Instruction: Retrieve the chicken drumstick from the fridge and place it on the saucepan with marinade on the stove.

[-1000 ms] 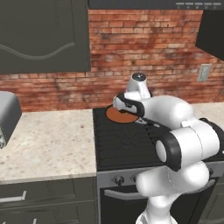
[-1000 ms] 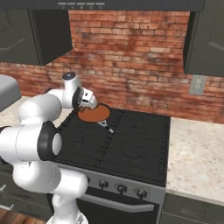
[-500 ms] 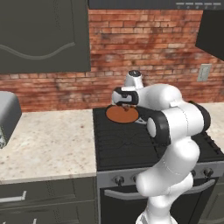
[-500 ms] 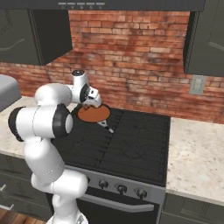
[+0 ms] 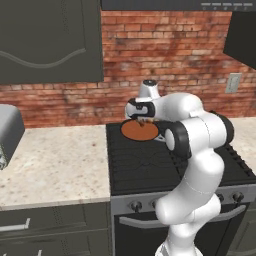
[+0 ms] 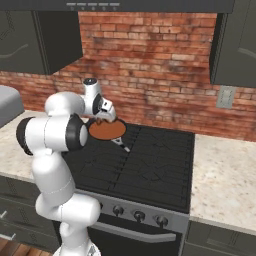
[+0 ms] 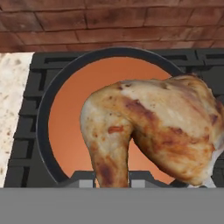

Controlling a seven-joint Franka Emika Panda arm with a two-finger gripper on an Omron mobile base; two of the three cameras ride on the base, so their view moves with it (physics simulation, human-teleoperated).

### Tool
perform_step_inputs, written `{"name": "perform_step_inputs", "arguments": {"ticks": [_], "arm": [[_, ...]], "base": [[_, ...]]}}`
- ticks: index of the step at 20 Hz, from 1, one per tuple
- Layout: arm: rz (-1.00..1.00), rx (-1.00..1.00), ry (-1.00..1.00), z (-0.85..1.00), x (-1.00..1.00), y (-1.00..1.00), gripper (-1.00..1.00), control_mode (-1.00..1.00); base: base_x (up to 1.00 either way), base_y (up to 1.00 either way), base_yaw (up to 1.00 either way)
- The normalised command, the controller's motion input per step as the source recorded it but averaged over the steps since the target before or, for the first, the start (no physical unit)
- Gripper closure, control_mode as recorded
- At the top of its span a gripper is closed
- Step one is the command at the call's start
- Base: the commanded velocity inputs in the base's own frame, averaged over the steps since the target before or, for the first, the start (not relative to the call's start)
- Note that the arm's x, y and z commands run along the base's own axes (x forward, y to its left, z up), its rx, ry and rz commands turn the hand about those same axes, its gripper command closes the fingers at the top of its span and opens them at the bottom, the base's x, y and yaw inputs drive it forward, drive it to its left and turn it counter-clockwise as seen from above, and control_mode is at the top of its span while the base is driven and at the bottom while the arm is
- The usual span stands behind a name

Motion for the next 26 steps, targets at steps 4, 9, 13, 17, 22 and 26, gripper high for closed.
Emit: {"name": "perform_step_inputs", "arguments": {"ticks": [4, 9, 13, 17, 22, 26], "arm": [[-0.04, 0.00, 0.00, -0.37, 0.00, -0.03, 1.00, -1.00], [-0.03, 0.00, 0.00, -0.32, 0.00, -0.01, 1.00, -1.00], [0.00, 0.00, 0.00, -0.22, 0.00, 0.00, 1.00, -1.00], [0.00, 0.00, 0.00, -0.16, 0.00, 0.00, 1.00, -1.00], [0.00, 0.00, 0.00, -0.10, 0.00, 0.00, 1.00, -1.00], [0.00, 0.00, 0.00, -0.15, 0.00, 0.00, 1.00, -1.00]], "base": [[0.00, 0.00, 0.00], [0.00, 0.00, 0.00], [0.00, 0.00, 0.00], [0.00, 0.00, 0.00], [0.00, 0.00, 0.00], [0.00, 0.00, 0.00]]}}
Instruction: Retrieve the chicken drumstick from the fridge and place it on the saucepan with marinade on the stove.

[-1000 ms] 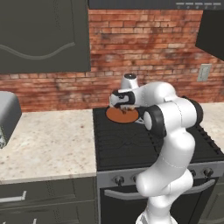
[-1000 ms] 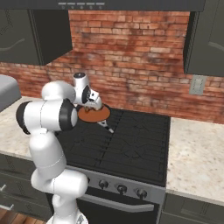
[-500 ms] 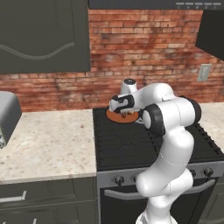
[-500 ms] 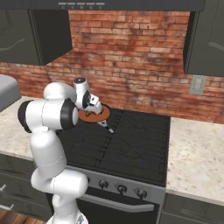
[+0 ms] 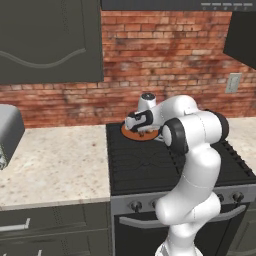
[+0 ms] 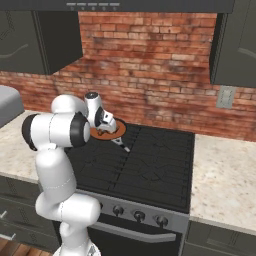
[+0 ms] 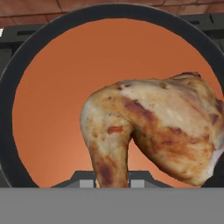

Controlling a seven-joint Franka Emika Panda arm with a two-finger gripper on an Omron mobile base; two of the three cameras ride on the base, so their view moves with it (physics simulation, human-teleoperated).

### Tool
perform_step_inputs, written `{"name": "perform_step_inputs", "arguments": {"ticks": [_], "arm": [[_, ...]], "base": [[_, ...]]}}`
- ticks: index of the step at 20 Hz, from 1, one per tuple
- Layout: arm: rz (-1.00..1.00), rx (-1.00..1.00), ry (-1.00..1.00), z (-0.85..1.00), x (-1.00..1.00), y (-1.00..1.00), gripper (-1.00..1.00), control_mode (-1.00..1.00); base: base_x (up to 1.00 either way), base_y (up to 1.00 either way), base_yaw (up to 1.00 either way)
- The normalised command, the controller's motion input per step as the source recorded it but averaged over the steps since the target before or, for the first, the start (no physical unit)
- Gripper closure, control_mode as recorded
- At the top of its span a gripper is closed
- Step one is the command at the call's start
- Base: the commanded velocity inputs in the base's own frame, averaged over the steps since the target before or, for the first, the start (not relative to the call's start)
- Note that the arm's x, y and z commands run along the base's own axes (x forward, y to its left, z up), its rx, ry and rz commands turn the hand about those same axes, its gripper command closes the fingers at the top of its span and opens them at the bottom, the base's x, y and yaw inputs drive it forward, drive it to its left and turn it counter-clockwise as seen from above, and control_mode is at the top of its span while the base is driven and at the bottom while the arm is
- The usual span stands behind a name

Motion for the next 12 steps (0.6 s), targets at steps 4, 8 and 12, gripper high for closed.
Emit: {"name": "perform_step_inputs", "arguments": {"ticks": [4, 8, 12], "arm": [[0.00, 0.00, 0.00, -0.09, 0.00, 0.00, 1.00, -1.00], [0.00, 0.00, 0.00, -0.10, 0.00, 0.00, 1.00, -1.00], [0.00, 0.00, 0.00, -0.01, 0.00, 0.03, 1.00, -1.00]], "base": [[0.00, 0.00, 0.00], [0.00, 0.00, 0.00], [0.00, 0.00, 0.00]]}}
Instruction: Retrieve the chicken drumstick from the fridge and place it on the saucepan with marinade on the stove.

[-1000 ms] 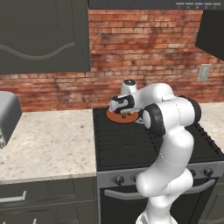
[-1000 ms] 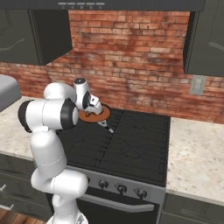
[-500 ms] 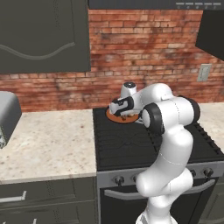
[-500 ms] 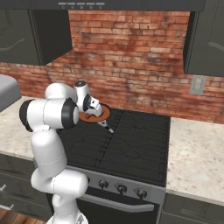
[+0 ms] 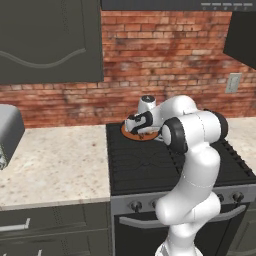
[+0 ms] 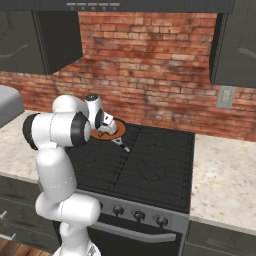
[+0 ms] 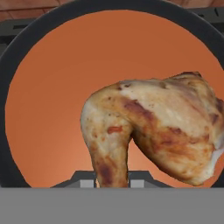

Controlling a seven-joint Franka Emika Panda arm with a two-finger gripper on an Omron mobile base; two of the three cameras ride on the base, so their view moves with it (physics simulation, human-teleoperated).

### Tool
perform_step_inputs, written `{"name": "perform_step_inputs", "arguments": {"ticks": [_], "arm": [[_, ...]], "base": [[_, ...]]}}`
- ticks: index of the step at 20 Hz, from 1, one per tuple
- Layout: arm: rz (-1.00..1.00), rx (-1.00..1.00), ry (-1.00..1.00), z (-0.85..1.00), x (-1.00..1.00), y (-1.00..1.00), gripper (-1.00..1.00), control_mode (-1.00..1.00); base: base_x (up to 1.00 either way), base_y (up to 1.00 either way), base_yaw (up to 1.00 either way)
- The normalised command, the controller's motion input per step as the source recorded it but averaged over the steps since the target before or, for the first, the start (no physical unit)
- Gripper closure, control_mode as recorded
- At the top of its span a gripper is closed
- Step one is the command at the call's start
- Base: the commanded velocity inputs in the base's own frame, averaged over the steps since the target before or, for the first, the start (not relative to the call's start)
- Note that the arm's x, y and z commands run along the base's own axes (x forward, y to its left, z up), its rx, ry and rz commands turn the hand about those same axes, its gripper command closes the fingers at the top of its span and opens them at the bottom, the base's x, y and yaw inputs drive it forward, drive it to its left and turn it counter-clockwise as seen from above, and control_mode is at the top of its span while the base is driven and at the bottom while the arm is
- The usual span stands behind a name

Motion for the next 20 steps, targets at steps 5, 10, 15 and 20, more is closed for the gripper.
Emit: {"name": "perform_step_inputs", "arguments": {"ticks": [5, 10, 15, 20], "arm": [[0.00, 0.00, 0.00, 0.00, 0.00, 0.03, -1.00, -1.00], [0.00, 0.00, 0.00, 0.00, 0.00, 0.01, -1.00, -1.00], [0.00, 0.00, 0.00, 0.00, 0.00, 0.00, -1.00, -1.00], [0.00, 0.00, 0.00, 0.11, 0.00, 0.00, -1.00, -1.00]], "base": [[0.00, 0.00, 0.00], [0.00, 0.00, 0.00], [0.00, 0.00, 0.00], [0.00, 0.00, 0.00]]}}
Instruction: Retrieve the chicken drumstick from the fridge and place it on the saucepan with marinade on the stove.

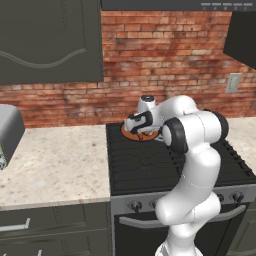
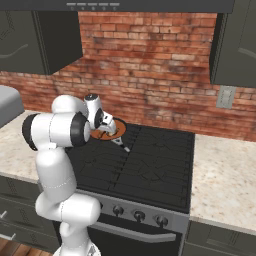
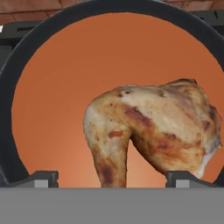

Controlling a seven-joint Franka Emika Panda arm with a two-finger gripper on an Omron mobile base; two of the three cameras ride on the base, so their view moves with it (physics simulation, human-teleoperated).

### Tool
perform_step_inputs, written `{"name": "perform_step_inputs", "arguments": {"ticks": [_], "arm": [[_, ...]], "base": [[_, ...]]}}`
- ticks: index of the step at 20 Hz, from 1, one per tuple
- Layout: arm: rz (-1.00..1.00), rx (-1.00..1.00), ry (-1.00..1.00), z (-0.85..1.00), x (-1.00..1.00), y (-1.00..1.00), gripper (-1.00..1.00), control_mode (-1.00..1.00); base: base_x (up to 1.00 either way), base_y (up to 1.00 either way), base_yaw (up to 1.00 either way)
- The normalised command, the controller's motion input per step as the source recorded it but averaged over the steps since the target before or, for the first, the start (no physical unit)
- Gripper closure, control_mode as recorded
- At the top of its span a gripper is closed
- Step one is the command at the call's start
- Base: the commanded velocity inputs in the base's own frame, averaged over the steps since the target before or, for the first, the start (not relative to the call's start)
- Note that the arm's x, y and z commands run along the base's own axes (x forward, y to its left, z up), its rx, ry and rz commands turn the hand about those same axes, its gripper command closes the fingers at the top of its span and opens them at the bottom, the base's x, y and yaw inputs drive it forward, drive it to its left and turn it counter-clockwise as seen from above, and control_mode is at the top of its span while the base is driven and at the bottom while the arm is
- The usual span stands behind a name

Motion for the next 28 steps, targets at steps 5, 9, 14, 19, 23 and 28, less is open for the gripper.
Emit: {"name": "perform_step_inputs", "arguments": {"ticks": [5, 9, 14, 19, 23, 28], "arm": [[-0.06, -0.06, 0.00, 0.28, 0.00, 0.00, -1.00, -1.00], [-0.05, 0.00, 0.00, 0.52, -0.23, 0.00, -1.00, -1.00], [0.00, 0.00, 0.00, 0.55, -0.83, 0.00, -1.00, -1.00], [0.00, 0.05, 0.00, 0.55, -0.97, -0.15, -1.00, -1.00], [0.00, 0.04, 0.00, 0.69, -1.00, -0.19, -1.00, -1.00], [0.00, 0.05, 0.04, 0.64, -1.00, -0.15, -1.00, -1.00]], "base": [[0.00, 0.00, 0.00], [0.00, 0.00, 0.00], [0.00, 0.00, 0.00], [0.00, 0.00, 0.00], [0.00, 0.00, 0.00], [0.00, 0.00, 0.00]]}}
